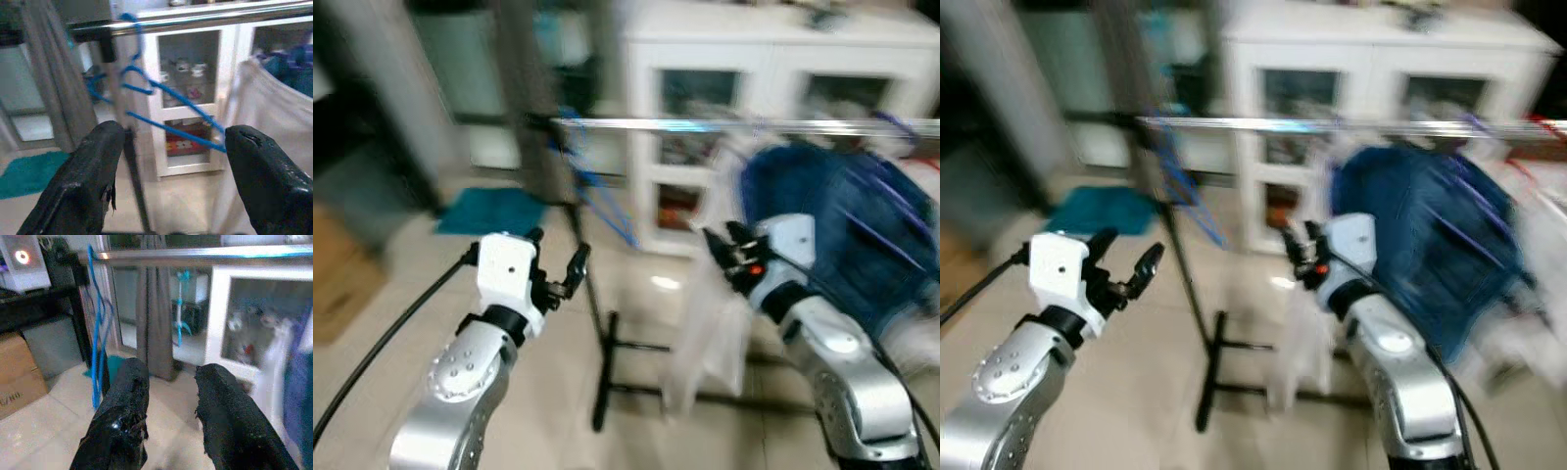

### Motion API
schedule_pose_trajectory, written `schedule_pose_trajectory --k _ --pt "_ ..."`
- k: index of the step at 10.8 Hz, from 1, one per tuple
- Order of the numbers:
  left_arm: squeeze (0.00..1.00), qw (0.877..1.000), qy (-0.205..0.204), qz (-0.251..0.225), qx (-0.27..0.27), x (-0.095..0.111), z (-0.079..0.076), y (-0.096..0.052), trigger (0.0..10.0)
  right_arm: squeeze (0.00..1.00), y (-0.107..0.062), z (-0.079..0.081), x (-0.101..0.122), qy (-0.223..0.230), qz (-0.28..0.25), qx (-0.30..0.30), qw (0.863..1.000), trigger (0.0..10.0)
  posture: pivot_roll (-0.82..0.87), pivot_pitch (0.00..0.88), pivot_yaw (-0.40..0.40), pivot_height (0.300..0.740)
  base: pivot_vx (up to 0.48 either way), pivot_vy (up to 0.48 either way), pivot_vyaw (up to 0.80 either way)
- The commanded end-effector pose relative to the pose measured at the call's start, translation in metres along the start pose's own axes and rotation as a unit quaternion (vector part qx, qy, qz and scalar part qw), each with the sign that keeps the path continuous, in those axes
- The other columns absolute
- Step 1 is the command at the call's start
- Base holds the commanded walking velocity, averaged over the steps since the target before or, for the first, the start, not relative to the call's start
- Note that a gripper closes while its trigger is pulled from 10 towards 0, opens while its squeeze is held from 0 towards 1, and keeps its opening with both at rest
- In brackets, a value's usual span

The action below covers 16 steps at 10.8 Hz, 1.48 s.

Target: Hang hanger

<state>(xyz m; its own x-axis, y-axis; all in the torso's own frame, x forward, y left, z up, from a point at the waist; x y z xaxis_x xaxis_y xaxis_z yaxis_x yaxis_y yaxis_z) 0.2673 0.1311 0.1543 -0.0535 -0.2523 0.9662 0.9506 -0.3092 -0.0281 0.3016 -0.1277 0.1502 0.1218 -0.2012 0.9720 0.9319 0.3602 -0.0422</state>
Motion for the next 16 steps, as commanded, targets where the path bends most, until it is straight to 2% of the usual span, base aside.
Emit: schedule_pose_trajectory --k 1,2,3,4,5,6,8,9,10,11,13,16 --pt "0.00 1.000 0.009 0.003 0.000 -0.002 0.004 -0.001 10.0 0.00 0.004 0.004 0.007 0.009 -0.015 0.001 1.000 10.0 -0.04 0.000 0.035 0.740 0.274 0.000 0.00" --pt "0.00 1.000 0.007 0.003 -0.013 -0.003 0.000 -0.001 10.0 0.00 0.005 -0.001 0.015 -0.001 -0.022 -0.010 1.000 10.0 -0.04 0.000 0.038 0.740 0.000 0.000 0.00" --pt "0.00 0.998 -0.003 -0.012 -0.057 0.003 -0.014 -0.003 10.0 0.00 0.003 -0.012 0.025 -0.004 -0.031 -0.027 0.999 10.0 -0.04 0.000 0.013 0.740 0.000 0.000 0.00" --pt "0.00 0.996 0.003 -0.014 -0.084 0.003 -0.020 -0.006 10.0 0.92 0.000 -0.019 0.030 -0.009 -0.029 -0.035 0.999 10.0 -0.04 0.000 0.006 0.740 0.000 0.000 0.00" --pt "0.00 0.994 0.003 -0.013 -0.104 0.001 -0.024 -0.008 10.0 1.00 -0.003 -0.024 0.034 -0.003 -0.027 -0.040 0.999 10.0 -0.05 0.000 0.003 0.740 0.000 0.000 0.00" --pt "0.00 0.990 -0.001 -0.007 -0.139 -0.001 -0.031 -0.011 10.0 1.00 -0.006 -0.030 0.039 -0.005 -0.018 -0.047 0.999 10.0 -0.07 0.000 0.009 0.740 0.000 0.000 0.00" --pt "0.00 0.970 -0.002 -0.009 -0.244 0.003 -0.051 -0.018 10.0 1.00 -0.001 -0.060 0.050 -0.028 0.002 -0.131 0.991 10.0 -0.09 0.000 0.021 0.740 0.000 0.000 0.00" --pt "0.00 0.956 -0.002 -0.011 -0.292 0.008 -0.058 -0.022 10.0 1.00 0.008 -0.083 0.051 -0.032 0.011 -0.188 0.982 10.0 -0.09 0.000 0.033 0.740 0.000 0.000 0.00" --pt "0.00 0.946 0.009 -0.009 -0.324 0.009 -0.062 -0.024 10.0 0.60 0.018 -0.097 0.053 -0.019 0.017 -0.214 0.977 10.0 -0.09 0.000 0.047 0.740 0.000 0.000 0.00" --pt "0.00 0.943 0.012 -0.011 -0.333 0.011 -0.063 -0.024 10.0 0.00 0.028 -0.102 0.054 -0.006 0.025 -0.214 0.976 10.0 -0.10 0.000 0.056 0.740 0.000 0.000 0.00" --pt "0.00 0.940 0.018 -0.012 -0.341 0.013 -0.061 -0.020 10.0 0.00 0.052 -0.109 0.057 0.034 0.032 -0.220 0.974 10.0 -0.09 0.000 0.054 0.740 0.000 0.000 0.00" --pt "0.00 0.940 0.020 -0.006 -0.341 0.013 -0.058 -0.020 10.0 0.00 0.074 -0.123 0.057 0.039 0.043 -0.234 0.971 10.0 -0.08 0.000 0.046 0.740 0.000 0.000 0.00"
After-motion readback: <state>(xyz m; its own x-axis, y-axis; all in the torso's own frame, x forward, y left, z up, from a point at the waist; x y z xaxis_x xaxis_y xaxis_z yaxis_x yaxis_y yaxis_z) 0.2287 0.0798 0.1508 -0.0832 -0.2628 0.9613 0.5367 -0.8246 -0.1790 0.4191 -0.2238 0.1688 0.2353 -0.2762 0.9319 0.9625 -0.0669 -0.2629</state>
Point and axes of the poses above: a point about 5 cm out from each wrist's last joint towards the gripper, its own y axis pointing out of the wrist towards the gripper, its own x axis along the axis of the wrist's last joint, z = x × y, the point moved 4 cm from there along y, pointing out of the wrist towards the gripper, and after that the axes turned 12 degrees about y, right-handed, at the moved point
